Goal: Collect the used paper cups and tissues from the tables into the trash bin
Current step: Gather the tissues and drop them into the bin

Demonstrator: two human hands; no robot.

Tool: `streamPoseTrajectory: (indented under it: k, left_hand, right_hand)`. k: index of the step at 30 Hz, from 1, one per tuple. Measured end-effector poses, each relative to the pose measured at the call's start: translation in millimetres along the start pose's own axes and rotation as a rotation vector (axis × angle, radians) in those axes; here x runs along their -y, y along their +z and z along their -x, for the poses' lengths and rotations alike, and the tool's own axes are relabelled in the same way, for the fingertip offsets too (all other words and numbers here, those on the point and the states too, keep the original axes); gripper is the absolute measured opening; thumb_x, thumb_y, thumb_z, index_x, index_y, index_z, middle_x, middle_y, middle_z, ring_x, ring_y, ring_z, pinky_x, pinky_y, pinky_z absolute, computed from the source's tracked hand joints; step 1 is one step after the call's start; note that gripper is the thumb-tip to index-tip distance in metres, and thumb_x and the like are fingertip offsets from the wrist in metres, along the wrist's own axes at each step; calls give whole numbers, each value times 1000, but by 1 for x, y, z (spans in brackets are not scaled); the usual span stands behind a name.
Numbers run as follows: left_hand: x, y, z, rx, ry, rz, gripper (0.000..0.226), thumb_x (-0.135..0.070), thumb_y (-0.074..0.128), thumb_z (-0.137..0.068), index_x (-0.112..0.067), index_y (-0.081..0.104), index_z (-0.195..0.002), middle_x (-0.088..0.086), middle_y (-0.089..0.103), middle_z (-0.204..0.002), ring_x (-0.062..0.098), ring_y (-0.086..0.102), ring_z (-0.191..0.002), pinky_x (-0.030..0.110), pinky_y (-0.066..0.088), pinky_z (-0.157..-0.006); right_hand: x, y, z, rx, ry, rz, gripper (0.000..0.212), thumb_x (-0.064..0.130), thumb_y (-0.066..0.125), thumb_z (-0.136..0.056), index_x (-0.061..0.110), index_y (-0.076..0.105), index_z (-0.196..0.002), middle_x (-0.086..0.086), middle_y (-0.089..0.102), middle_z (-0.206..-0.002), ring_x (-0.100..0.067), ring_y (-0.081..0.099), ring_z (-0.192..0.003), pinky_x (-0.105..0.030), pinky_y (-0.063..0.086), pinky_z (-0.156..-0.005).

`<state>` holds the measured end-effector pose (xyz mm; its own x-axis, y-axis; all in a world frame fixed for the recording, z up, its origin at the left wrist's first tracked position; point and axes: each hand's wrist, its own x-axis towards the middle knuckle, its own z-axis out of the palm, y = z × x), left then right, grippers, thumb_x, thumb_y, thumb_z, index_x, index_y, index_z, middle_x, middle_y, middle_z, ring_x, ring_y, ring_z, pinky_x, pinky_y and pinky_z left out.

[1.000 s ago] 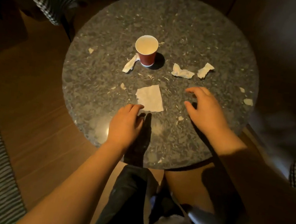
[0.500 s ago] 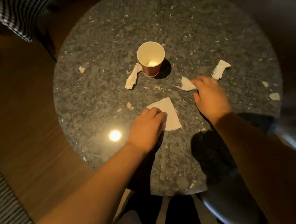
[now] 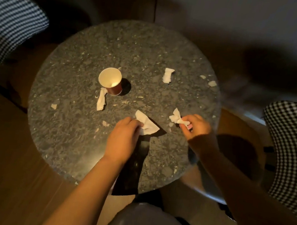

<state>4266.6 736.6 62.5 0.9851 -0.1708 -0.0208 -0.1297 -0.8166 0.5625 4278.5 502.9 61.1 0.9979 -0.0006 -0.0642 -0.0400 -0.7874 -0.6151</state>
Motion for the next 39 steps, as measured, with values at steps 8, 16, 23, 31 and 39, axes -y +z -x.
streamPoseTrajectory:
  k: [8, 16, 23, 31, 39]
  left_hand:
    - [-164, -32, 28, -74, 463, 32, 14, -17, 61, -88, -17, 67, -102, 1, 60, -94, 18, 56, -88, 25, 38, -72]
    - [-357, 0, 187, 51, 1000, 112, 19, -28, 53, -90, -20, 64, -103, -5, 59, -94, 14, 52, -89, 26, 41, -72]
    - [-473, 30, 381, 297, 1502, 347, 22, -30, 51, -91, -17, 67, -100, -4, 62, -94, 11, 53, -89, 14, 34, -76]
    - [-540, 48, 532, 553, 1739, 313, 16, -26, 60, -90, -22, 67, -103, -9, 62, -99, 4, 51, -94, 9, 32, -75]
    - [-598, 121, 648, 677, 1936, 324, 17, -29, 57, -88, -20, 67, -98, -10, 63, -91, 3, 55, -85, 17, 46, -71]
  right_hand:
    - [-6, -144, 155, -409, 120, 24, 15, 29, 56, -91, 23, 61, -103, 11, 55, -94, 1, 52, -80, -15, 42, -70]
    - [-17, -233, 441, -877, 455, 286, 10, 22, 68, -83, 18, 67, -93, -1, 64, -89, -17, 60, -76, -27, 47, -64]
    - [18, -243, 686, -1208, 816, 354, 10, 24, 68, -83, 26, 66, -93, 15, 57, -85, -2, 55, -71, -16, 42, -59]
    - [44, -211, 847, -1439, 1134, 364, 20, 24, 71, -81, 25, 66, -100, 19, 57, -86, 10, 53, -71, -4, 37, -59]
    - [14, -185, 954, -1499, 1419, 351, 21, 27, 67, -83, 22, 61, -103, 18, 56, -86, 8, 52, -67, -7, 37, -59]
